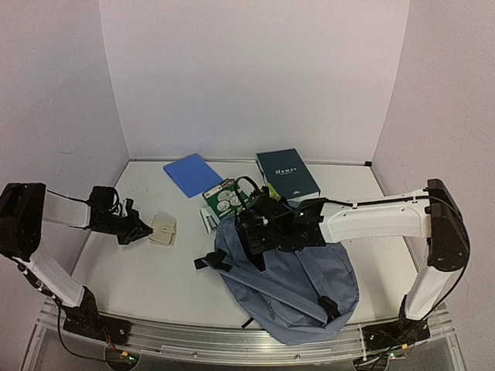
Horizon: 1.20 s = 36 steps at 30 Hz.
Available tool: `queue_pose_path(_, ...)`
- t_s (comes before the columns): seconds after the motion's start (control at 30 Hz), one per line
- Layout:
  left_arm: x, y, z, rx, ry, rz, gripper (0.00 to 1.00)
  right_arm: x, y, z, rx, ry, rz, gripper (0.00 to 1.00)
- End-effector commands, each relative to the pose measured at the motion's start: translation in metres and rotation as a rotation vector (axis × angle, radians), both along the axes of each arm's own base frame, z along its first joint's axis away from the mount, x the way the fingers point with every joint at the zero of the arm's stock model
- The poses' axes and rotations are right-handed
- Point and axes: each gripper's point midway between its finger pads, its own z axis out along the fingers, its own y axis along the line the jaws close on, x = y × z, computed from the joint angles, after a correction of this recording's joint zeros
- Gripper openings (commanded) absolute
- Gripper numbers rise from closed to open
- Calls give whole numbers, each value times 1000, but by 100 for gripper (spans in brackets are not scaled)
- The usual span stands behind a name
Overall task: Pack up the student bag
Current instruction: Pick up the personal item from the center of the board, then place the personal item in the student bag.
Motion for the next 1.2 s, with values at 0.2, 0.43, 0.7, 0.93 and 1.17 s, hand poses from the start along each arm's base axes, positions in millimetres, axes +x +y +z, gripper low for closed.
queue_pose_path(0.2,-15,-45,114,-213,-202,-120,0,25,5,22,126,-5,-66,0)
queue_pose_path(0.43,-44,-104,180,-324,-272,-279,0,31,8,20,147,6,-81,0)
queue_pose_path(0.7,-66,-155,192,-422,-230,-383,0,34,13,28,172,-6,-87,0)
queue_pose_path(0.93,-82,-193,167,-413,-130,-470,0,38,14,37,185,-24,-99,0)
queue_pose_path(1.17,-91,-216,143,-441,-59,-525,0,39,16,41,192,-30,-95,0)
